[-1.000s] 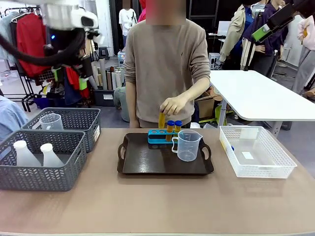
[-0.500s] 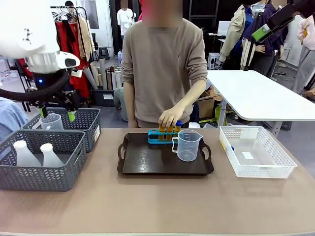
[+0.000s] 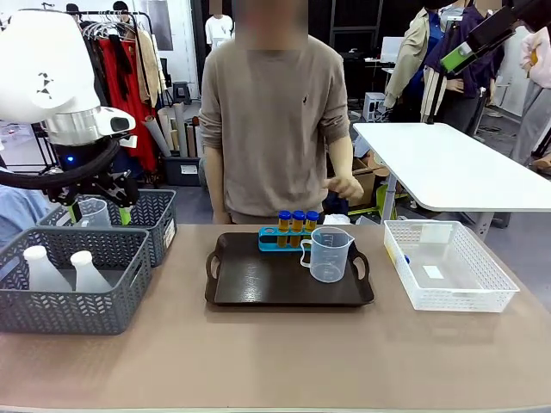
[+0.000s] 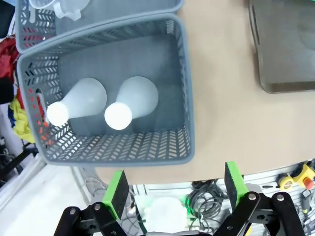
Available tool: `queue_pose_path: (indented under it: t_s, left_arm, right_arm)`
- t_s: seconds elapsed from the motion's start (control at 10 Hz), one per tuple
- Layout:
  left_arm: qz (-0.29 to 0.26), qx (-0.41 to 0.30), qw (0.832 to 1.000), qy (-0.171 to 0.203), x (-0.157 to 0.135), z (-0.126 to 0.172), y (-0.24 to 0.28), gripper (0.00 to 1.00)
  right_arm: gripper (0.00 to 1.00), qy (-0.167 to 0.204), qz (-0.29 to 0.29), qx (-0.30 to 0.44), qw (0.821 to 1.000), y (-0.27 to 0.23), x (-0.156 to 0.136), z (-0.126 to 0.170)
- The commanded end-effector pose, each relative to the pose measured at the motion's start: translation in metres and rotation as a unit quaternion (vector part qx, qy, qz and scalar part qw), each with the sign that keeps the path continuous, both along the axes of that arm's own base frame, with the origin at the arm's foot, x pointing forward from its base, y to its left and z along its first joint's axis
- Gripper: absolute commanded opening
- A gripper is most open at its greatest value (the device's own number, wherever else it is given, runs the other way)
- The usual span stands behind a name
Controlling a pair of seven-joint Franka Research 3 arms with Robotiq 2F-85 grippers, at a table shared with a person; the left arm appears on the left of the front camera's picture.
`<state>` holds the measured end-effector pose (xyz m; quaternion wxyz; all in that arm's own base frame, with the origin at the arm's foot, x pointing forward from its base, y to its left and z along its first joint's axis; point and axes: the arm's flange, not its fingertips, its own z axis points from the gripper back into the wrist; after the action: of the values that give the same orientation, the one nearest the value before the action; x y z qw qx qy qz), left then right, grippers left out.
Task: Prepare the laboratory tools.
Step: Pick up one Small flask and place it on the Handle tray.
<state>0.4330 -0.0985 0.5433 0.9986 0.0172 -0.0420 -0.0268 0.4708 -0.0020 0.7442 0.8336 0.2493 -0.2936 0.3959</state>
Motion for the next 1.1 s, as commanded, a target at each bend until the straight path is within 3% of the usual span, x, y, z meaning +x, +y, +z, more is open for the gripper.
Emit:
queue_pose_path:
  t_s: [0.0,0.2,0.8,1.0]
  left_arm:
    - [-0.002,0.009,1.000,0.001,0.000,0.006,0.001,1.00]
    - [0.001,-0.012,1.000,0.016,0.006,-0.012,0.015,1.00]
    - [0.054,-0.018,0.998,-0.030,0.024,-0.070,0.060,1.00]
    - [0.053,-0.032,0.998,-0.013,0.032,-0.088,0.067,1.00]
  right_arm:
    - [1.00,-0.002,-0.001,0.000,1.000,0.001,-0.002,0.001]
    - [1.00,-0.002,-0.001,0.000,1.000,0.001,-0.002,0.001]
    - [1.00,-0.002,-0.001,0.000,1.000,0.001,-0.002,0.001]
    - [1.00,-0.002,-0.001,0.000,1.000,0.001,-0.002,0.001]
